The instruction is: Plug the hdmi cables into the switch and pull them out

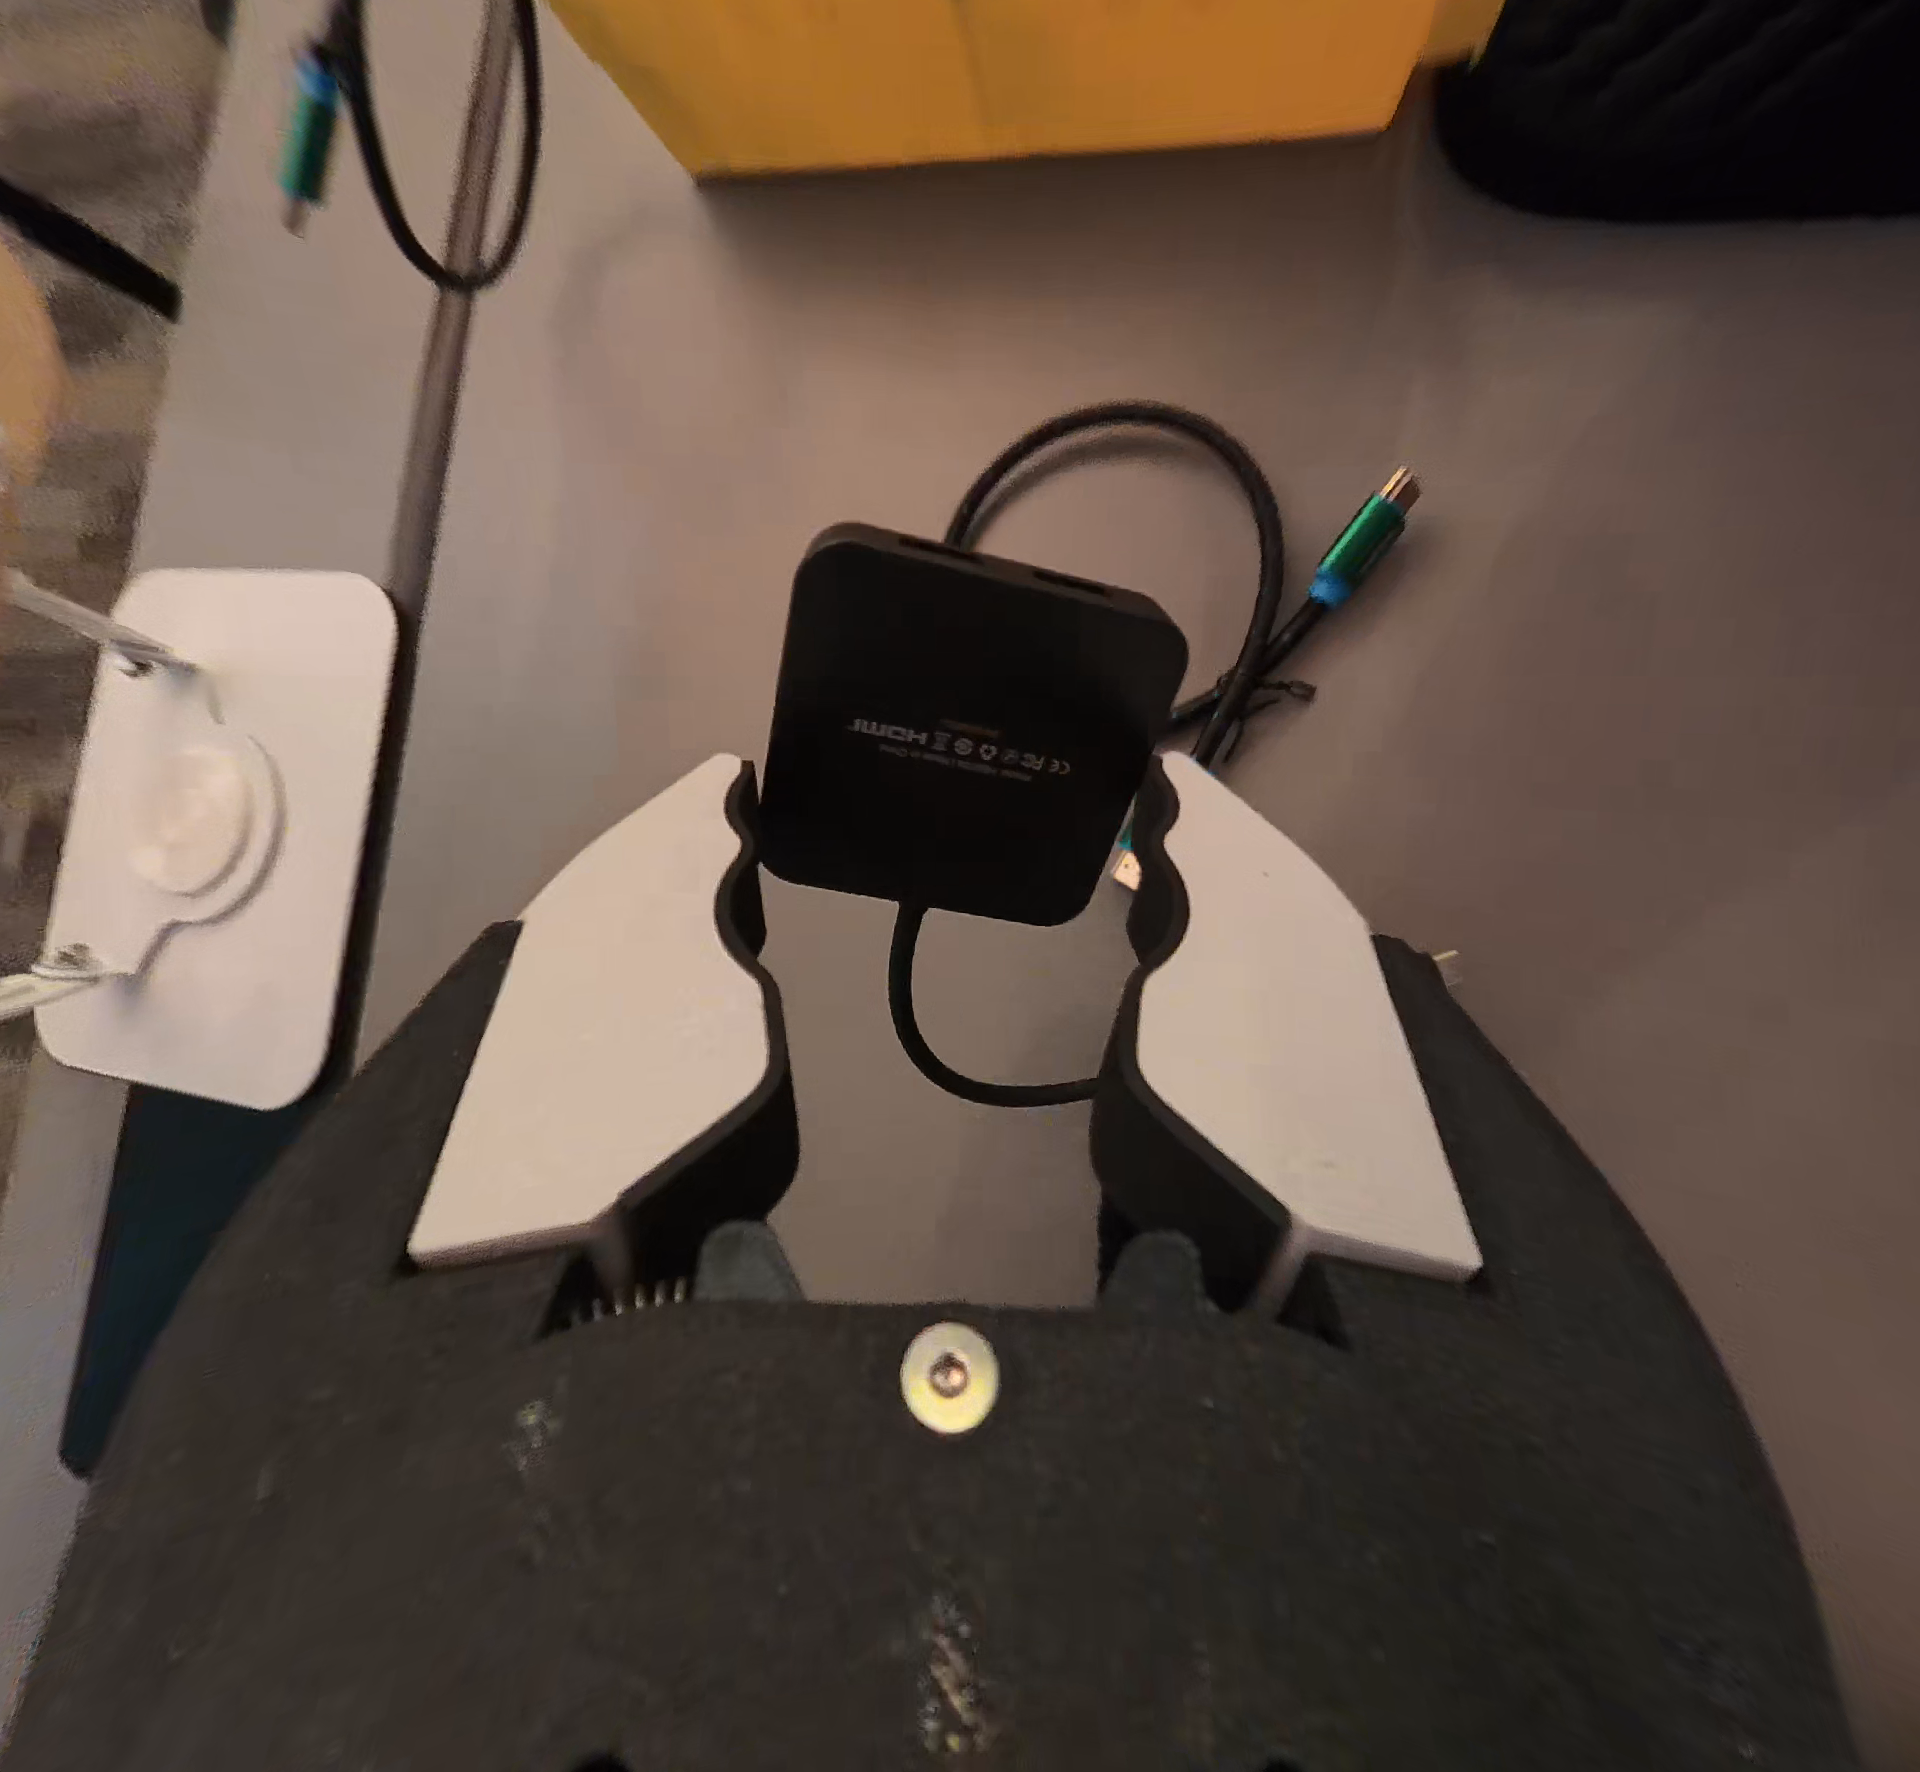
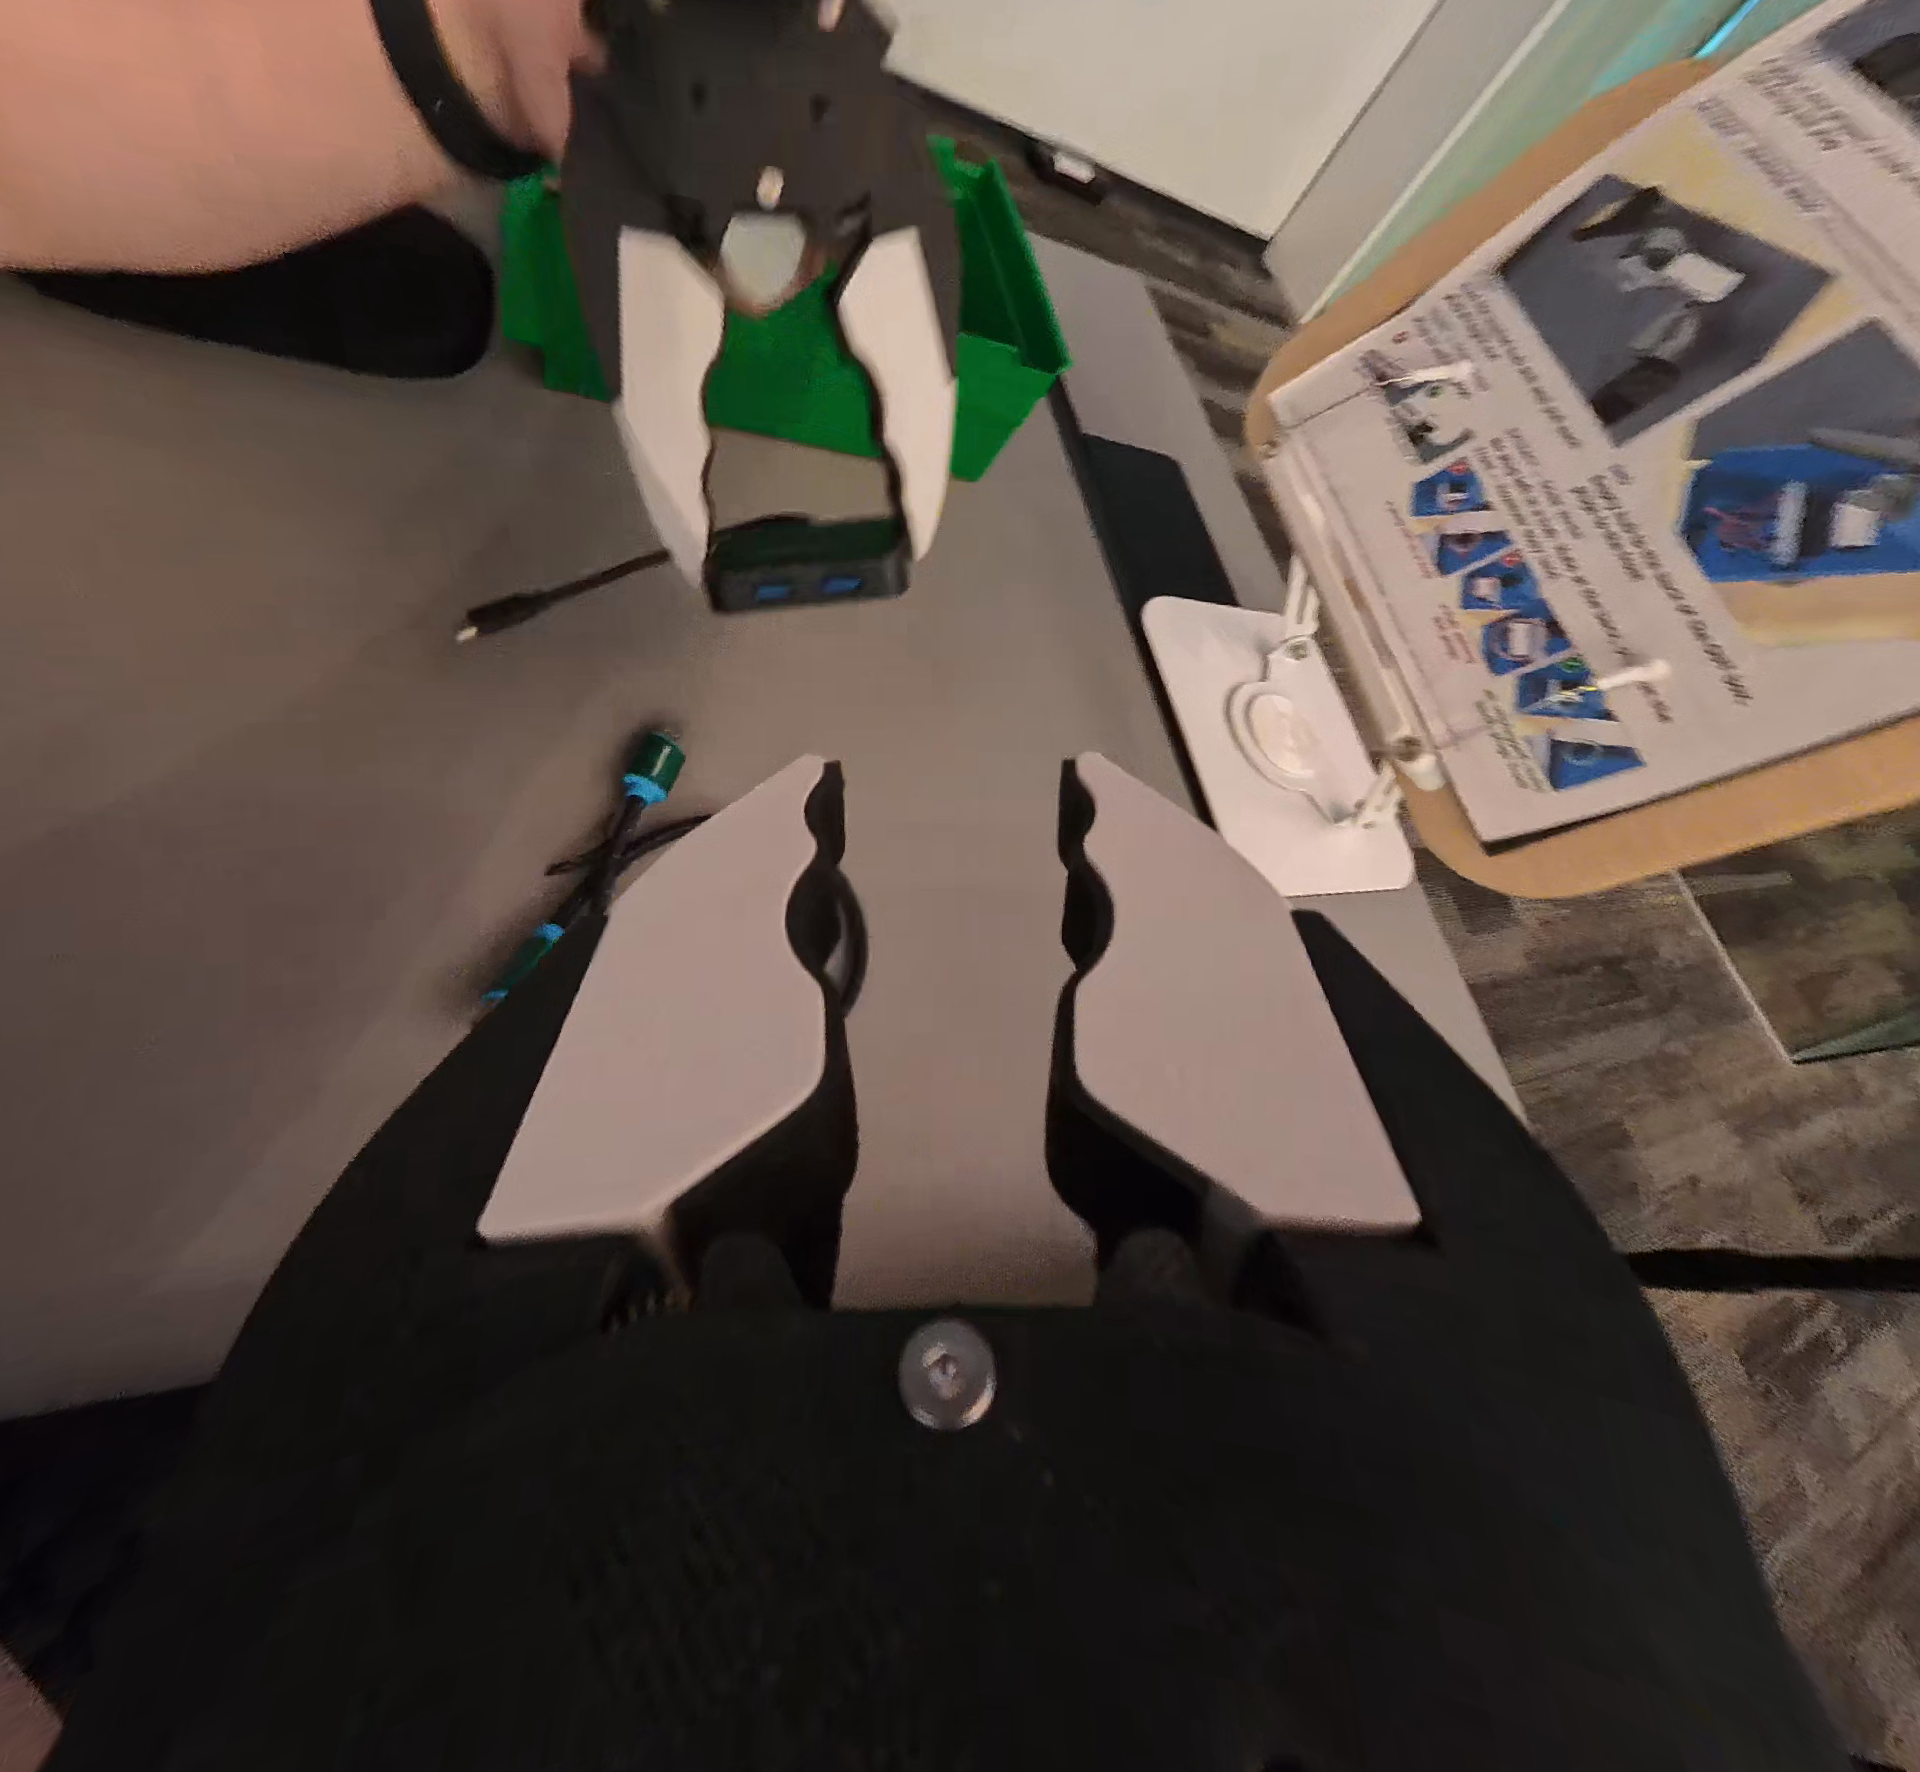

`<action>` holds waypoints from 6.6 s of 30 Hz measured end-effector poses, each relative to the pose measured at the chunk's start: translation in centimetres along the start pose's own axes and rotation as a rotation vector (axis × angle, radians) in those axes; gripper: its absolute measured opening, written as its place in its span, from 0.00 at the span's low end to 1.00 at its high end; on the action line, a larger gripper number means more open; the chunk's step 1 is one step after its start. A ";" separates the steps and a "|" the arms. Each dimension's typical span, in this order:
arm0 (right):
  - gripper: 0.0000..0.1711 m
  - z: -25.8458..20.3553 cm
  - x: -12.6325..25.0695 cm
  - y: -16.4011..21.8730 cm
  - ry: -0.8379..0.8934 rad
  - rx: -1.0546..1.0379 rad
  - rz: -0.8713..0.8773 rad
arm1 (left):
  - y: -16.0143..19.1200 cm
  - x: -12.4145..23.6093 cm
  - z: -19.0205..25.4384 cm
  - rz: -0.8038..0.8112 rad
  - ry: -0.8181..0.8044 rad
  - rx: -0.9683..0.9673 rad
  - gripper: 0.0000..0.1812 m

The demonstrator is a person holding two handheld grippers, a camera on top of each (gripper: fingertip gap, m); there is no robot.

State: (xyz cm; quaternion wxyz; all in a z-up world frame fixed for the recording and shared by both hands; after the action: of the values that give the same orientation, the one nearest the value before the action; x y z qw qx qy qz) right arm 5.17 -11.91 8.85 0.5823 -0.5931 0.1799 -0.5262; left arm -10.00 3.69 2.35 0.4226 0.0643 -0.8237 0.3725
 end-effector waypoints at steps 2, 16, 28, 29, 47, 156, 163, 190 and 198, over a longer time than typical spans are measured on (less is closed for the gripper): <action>0.23 -0.7 -1.6 0.1 -0.044 0.020 -0.062 | -0.1 1.7 0.2 0.094 -0.017 0.000 0.38; 0.29 -7.2 -11.2 -4.4 -0.008 0.434 -0.025 | 1.1 6.2 2.4 0.367 0.225 -0.046 0.38; 0.09 -7.8 -12.4 -2.9 -0.008 0.552 -0.163 | 0.5 4.9 2.2 0.443 0.203 -0.033 0.37; 0.08 -7.3 -12.1 -2.9 -0.001 0.518 -0.166 | 0.7 5.0 1.8 0.423 0.136 -0.034 0.42; 0.08 -5.5 -10.3 -3.3 0.147 0.433 -0.237 | -2.0 1.8 1.9 0.232 -0.445 -0.325 0.12; 0.04 0.2 -11.4 4.3 -0.027 -0.500 -0.514 | 0.2 9.3 -0.8 0.498 -0.576 -0.183 0.08; 0.04 -1.0 -18.3 9.6 -0.237 -0.637 -0.615 | -0.1 14.2 0.1 0.873 -0.390 -0.074 0.08; 0.17 -9.9 -7.7 -10.9 -0.194 0.093 0.463 | -0.4 14.1 3.7 1.220 0.119 -0.261 0.08; 0.17 -11.8 -8.5 -11.9 -0.178 0.132 0.510 | -0.6 13.4 3.9 1.195 0.105 -0.293 0.08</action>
State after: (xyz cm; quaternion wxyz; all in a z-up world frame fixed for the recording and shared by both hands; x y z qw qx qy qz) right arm -12.65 -7.79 13.06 0.7469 -0.5334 0.2365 -0.3190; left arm -20.77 3.45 11.18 0.1853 -0.4852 -0.7381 0.4307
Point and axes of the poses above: each gripper's, where its closed fingertips meet, x back along the fingers, y out of its underside, z = x × y across the jaws, the point moved 7 cm from there along x, back along the fingers, and after that the axes turned 12 degrees about -x, right-handed, at the moved point
